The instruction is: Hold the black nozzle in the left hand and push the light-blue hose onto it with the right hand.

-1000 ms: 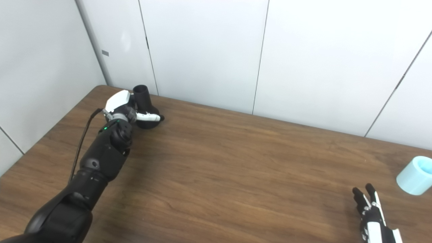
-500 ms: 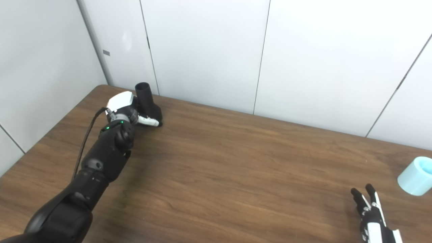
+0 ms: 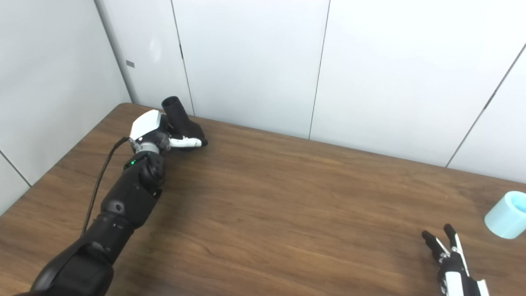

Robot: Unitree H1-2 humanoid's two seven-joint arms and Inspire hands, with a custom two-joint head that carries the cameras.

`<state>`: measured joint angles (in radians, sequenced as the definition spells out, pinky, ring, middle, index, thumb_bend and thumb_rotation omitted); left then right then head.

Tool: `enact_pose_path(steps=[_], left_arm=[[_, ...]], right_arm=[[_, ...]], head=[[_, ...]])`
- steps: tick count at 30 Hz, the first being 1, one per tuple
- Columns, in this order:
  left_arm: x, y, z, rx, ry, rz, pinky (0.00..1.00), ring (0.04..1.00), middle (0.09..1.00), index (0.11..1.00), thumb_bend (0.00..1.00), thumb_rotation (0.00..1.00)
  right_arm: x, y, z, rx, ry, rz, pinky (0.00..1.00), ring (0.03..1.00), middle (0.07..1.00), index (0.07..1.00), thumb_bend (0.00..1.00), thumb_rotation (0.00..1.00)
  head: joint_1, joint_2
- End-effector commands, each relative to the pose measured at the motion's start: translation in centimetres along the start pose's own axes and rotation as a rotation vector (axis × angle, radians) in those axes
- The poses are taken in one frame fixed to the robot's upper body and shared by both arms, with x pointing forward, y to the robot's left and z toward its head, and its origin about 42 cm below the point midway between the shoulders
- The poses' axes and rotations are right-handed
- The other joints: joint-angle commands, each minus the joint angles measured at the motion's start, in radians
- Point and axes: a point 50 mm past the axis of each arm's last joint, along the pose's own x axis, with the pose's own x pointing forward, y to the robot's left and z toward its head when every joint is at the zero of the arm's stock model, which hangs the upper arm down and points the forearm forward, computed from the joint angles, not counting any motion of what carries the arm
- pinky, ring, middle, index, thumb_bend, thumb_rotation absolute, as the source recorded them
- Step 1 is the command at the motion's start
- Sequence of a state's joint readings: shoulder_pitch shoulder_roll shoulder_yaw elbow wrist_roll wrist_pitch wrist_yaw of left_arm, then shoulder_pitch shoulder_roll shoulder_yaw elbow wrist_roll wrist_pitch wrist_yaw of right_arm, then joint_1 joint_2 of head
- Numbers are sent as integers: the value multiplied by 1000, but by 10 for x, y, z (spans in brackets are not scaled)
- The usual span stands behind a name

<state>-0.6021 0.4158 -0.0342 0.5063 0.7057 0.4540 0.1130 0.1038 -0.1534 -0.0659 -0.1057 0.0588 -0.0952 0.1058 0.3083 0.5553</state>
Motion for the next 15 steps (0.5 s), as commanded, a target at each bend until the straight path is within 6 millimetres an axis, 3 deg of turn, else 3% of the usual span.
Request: enact_pose_path(steps=[1, 5, 7, 8, 9, 12, 15], left_arm=[[2, 25, 14, -20, -76, 106, 444, 472, 453, 486, 525, 0], [-14, 28, 20, -19, -126, 109, 523, 508, 465, 485, 527, 0], [-24, 27, 24, -47, -151, 89, 506, 514, 482, 484, 526, 0], [-31, 25, 26, -71, -162, 76, 370, 423, 434, 493, 522, 0], [-35, 24, 28, -86, -168, 67, 313, 382, 416, 497, 521, 0], [-53, 20, 34, -122, -207, 37, 250, 332, 397, 499, 519, 0], [-74, 17, 42, -123, -260, 17, 390, 468, 470, 488, 524, 0]], right_arm=[[-5, 7, -3, 7, 4, 8, 938, 913, 868, 979, 466, 1000], [-3, 8, -4, -17, 4, 1, 911, 897, 855, 977, 454, 1000], [-2, 9, -5, -22, 0, 3, 888, 883, 846, 969, 446, 1000], [-1, 9, -5, -16, -2, 6, 901, 890, 852, 973, 439, 1000], [-1, 10, -6, -10, -2, 9, 906, 893, 855, 973, 441, 1000], [2, 14, -5, -2, -3, 8, 910, 898, 855, 969, 456, 1000], [5, 17, -4, -9, -6, 5, 892, 891, 850, 963, 468, 1000]], head=[[-2, 1], [-18, 3], [-28, 4], [-33, 5], [-37, 5], [-59, 6], [-77, 8]])
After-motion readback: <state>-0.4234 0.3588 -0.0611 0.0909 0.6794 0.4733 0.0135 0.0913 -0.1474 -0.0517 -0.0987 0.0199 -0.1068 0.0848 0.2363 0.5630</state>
